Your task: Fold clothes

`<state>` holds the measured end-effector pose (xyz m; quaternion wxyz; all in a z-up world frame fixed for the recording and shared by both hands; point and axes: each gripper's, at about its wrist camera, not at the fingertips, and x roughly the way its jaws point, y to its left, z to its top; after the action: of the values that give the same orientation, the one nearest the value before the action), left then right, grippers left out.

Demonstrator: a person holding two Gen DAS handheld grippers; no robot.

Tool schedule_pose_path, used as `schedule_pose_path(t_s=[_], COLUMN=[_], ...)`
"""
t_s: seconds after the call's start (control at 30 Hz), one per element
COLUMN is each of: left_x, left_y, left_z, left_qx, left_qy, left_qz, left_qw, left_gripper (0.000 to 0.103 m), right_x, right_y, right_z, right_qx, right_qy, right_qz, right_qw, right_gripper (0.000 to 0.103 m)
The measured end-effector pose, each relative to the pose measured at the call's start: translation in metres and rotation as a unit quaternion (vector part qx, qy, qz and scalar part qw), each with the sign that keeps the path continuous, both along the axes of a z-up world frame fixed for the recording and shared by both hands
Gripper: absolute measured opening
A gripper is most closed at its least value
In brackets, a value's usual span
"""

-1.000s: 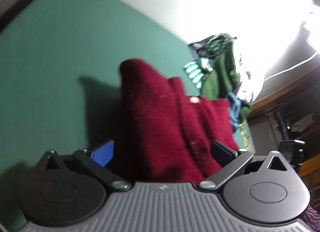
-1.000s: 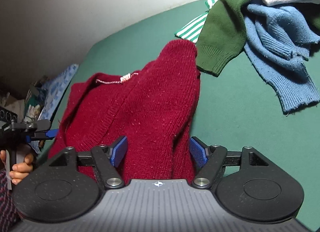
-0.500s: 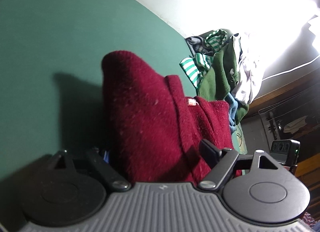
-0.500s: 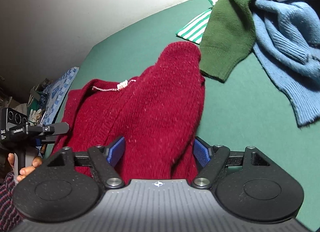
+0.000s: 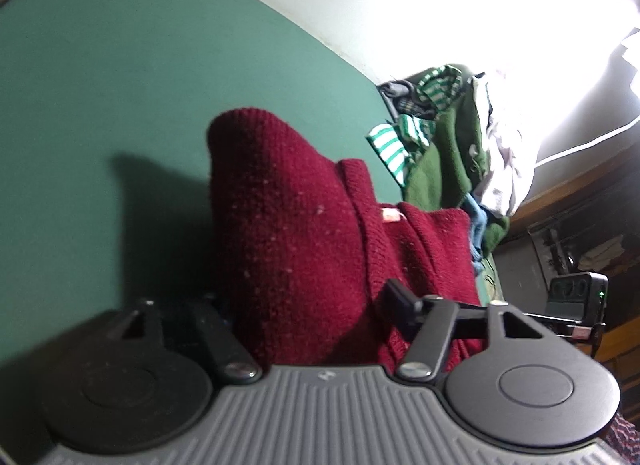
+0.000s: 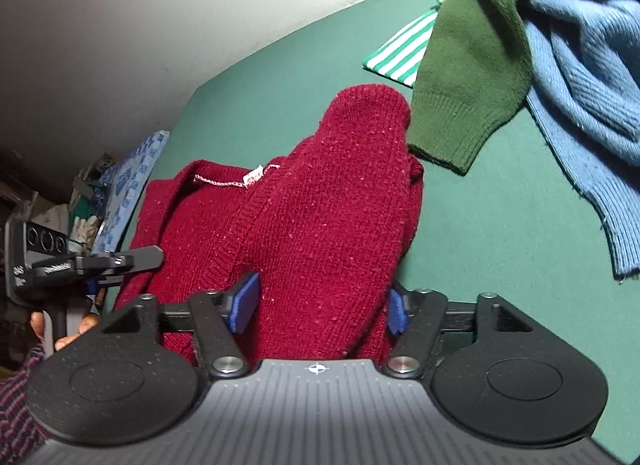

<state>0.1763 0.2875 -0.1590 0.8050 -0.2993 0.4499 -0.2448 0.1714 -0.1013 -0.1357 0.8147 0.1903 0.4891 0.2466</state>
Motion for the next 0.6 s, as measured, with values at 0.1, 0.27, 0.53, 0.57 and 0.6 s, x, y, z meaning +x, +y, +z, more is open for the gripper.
schedule_pose_path(t_s=[0.1, 0.27, 0.53, 0.57, 0.6], left_x=[0.0, 0.001, -0.005, -0.006, -0.007], left_y=[-0.003, 0.002, -0.015, -0.017, -0.02], left_z=[0.001, -0.001, 0.003, 0.003, 0.004], left_qx=[0.008, -0.015, 0.023, 0.028, 0.033], left_qy=[-0.003, 0.011, -0.015, -0.018, -0.021], left_qz=[0.001, 0.008, 0.021, 0.023, 0.025], left_qw=[1.0, 0.9998, 0.9994, 0.9992, 0.9989], left_gripper=[0.057, 0.06, 0.058, 0.056, 0.052], right_x=[0.0, -0.002, -0.01, -0.01, -0.011], right_y=[0.005, 0.013, 0.015, 0.016, 0.017], right_z=[0.001, 0.0, -0.002, -0.001, -0.001], right_qx=[-0.004, -0.003, -0.014, -0.019, -0.022], right_qy=[-0.005, -0.018, -0.045, -0.045, -0.044], right_qz=[0.002, 0.003, -0.014, -0.016, -0.017], right_qw=[1.0, 1.0, 0.999, 0.999, 0.999], right_gripper=[0.065, 0.079, 0.069, 0.068, 0.064])
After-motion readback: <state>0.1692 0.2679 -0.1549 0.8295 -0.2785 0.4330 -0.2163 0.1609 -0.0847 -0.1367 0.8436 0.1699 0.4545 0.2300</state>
